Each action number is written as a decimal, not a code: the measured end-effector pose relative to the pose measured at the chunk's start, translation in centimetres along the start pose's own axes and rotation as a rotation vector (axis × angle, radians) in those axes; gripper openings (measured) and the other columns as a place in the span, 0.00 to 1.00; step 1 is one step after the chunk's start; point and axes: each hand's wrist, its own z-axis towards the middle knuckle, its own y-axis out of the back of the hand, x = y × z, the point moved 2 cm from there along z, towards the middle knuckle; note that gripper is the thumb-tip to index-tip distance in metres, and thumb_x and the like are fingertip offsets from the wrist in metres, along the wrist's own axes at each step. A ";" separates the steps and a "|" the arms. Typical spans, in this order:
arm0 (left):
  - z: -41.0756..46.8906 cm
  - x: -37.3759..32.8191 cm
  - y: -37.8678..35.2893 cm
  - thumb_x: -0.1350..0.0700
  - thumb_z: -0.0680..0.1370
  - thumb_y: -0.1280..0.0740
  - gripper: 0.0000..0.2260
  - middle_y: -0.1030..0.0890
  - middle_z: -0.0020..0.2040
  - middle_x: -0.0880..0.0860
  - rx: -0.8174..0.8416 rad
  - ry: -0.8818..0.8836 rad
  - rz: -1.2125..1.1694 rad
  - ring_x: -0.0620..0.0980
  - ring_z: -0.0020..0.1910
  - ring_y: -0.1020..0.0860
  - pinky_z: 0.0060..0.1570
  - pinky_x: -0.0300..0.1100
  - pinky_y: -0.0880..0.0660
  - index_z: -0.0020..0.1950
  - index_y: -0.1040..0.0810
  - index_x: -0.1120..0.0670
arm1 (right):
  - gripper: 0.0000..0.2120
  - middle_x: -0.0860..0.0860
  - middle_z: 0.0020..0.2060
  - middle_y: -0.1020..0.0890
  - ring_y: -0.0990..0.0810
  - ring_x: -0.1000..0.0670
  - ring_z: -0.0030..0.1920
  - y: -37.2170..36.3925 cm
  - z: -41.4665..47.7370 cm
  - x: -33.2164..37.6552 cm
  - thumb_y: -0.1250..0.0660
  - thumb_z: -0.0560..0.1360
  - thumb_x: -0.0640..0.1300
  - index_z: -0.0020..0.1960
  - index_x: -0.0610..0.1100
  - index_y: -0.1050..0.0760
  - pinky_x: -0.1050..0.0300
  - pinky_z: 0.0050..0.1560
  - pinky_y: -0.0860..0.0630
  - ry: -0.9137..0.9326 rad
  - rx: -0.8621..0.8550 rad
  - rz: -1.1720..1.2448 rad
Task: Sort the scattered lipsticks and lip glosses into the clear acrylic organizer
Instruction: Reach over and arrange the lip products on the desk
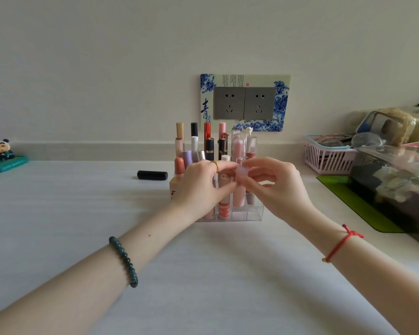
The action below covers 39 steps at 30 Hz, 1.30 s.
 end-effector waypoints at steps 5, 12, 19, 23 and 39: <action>-0.1 -0.2 0.1 0.53 0.70 0.27 0.17 0.25 0.43 0.41 0.014 -0.021 0.077 0.22 0.39 0.32 0.42 0.11 0.48 0.59 0.22 0.47 | 0.10 0.55 0.36 0.18 0.18 0.59 0.37 -0.1 -0.3 -0.8 0.28 0.69 0.41 0.49 0.45 0.20 0.70 0.40 0.23 -0.012 0.007 -0.044; 0.0 0.1 0.1 0.55 0.69 0.27 0.18 0.18 0.52 0.48 0.049 -0.102 0.137 0.32 0.48 0.33 0.43 0.18 0.39 0.58 0.21 0.47 | 0.09 0.54 0.35 0.18 0.19 0.58 0.36 -0.4 -0.7 -1.2 0.28 0.69 0.41 0.49 0.46 0.20 0.69 0.40 0.22 -0.009 0.010 -0.071; 0.0 0.3 -0.1 0.55 0.69 0.27 0.18 0.18 0.53 0.51 0.097 -0.165 0.165 0.51 0.54 0.23 0.56 0.47 0.29 0.58 0.21 0.50 | 0.06 0.56 0.33 0.20 0.20 0.57 0.33 -0.7 -0.9 -1.5 0.28 0.69 0.41 0.46 0.46 0.20 0.69 0.38 0.23 -0.021 0.018 -0.083; 0.0 0.6 -0.2 0.55 0.69 0.26 0.18 0.18 0.53 0.50 0.084 -0.184 0.168 0.51 0.54 0.23 0.57 0.46 0.30 0.58 0.21 0.51 | 0.05 0.53 0.34 0.18 0.19 0.54 0.34 -0.8 -1.0 -1.6 0.29 0.69 0.42 0.46 0.46 0.20 0.66 0.38 0.22 -0.034 0.020 -0.070; 0.1 0.8 -0.4 0.56 0.69 0.27 0.18 0.18 0.53 0.51 0.091 -0.248 0.184 0.52 0.54 0.23 0.57 0.49 0.29 0.58 0.21 0.52 | 0.05 0.54 0.33 0.19 0.21 0.54 0.33 -1.1 -1.0 -1.9 0.28 0.69 0.42 0.44 0.48 0.21 0.66 0.38 0.23 -0.040 0.013 -0.071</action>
